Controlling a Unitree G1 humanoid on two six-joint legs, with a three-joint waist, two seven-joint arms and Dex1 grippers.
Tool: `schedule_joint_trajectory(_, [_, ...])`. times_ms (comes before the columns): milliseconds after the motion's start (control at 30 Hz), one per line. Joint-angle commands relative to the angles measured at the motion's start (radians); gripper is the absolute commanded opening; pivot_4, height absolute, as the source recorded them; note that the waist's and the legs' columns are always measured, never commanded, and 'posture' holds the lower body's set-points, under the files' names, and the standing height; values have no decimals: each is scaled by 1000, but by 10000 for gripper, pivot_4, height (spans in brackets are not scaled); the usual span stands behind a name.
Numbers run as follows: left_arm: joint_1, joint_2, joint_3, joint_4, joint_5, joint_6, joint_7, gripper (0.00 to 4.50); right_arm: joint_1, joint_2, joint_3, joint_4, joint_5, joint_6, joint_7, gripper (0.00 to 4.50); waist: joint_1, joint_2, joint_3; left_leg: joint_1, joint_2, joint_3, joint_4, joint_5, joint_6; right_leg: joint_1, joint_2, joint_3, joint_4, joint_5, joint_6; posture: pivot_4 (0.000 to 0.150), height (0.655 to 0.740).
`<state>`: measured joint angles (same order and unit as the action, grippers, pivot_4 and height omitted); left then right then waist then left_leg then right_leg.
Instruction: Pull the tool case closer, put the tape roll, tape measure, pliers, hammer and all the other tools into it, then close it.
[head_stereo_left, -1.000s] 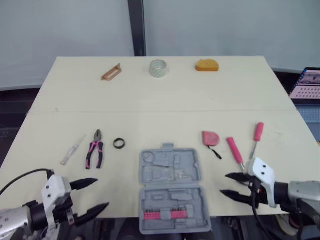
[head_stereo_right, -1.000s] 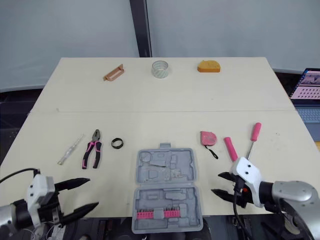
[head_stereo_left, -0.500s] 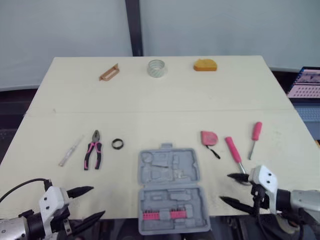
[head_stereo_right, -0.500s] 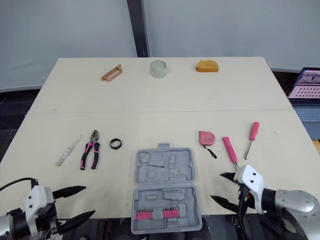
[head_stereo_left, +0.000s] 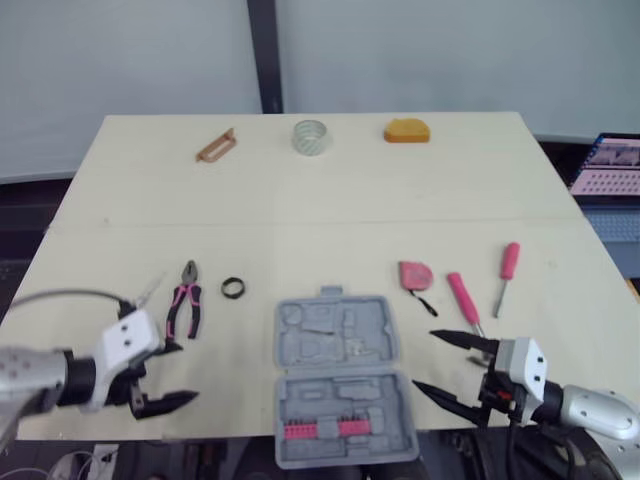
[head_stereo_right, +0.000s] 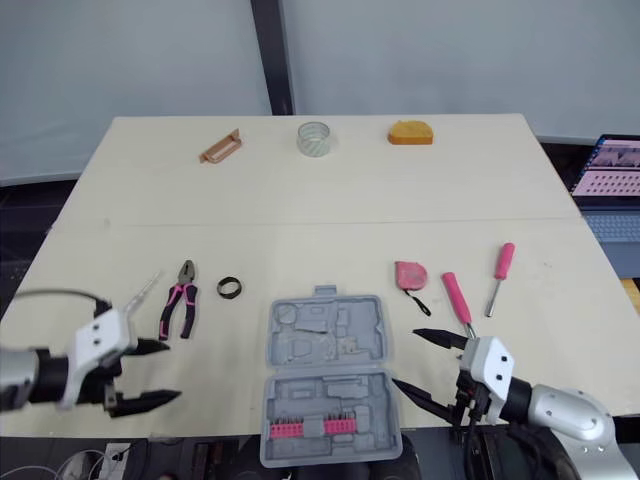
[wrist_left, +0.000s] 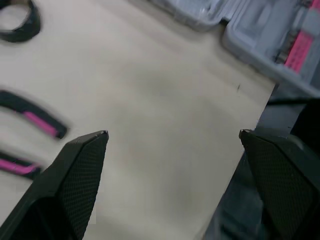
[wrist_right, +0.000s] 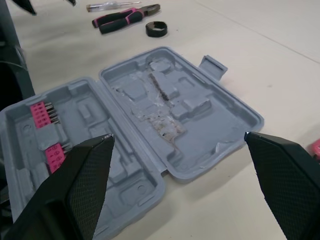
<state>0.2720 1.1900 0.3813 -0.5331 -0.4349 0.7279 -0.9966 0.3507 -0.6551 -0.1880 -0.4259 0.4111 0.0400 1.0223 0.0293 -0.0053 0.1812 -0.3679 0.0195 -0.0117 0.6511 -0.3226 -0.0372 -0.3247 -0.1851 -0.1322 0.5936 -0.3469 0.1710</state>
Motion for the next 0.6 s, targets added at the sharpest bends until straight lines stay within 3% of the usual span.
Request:
schedule_joint_trajectory(33, [-185,157,-112,25,16,105,-13,45000,-27,-11,22,15,-8,-34,21,44047,-1,0,0,0,0,0,0,0,0,-1,0,0,-1,0,0,1500,7400])
schedule_joint_trajectory(133, [-486,202,-336,75,56,194,-24,45000,-50,-19,40,35,-15,-38,24,44047,-3,1,1,-1,0,2,-3,0,0,-2,1,2,-2,0,0,1500,7400])
schedule_joint_trajectory(300, [-905,89,-723,134,198,359,-67,45000,-87,-34,58,58,-22,-30,23,44047,-7,1,1,-2,0,6,-2,0,0,-7,1,5,2,0,0,1500,7400])
schedule_joint_trajectory(433, [-1073,-19,-925,212,312,403,-77,45000,-107,-49,66,67,-28,-20,21,44047,-3,1,1,-2,0,8,0,0,0,-9,1,8,5,0,0,1500,7400])
schedule_joint_trajectory(600, [-1135,-98,-1021,277,369,439,-67,45000,-114,-75,61,64,-22,8,24,44047,-5,0,2,-6,0,10,0,0,0,-16,1,11,7,0,0,1500,7400])
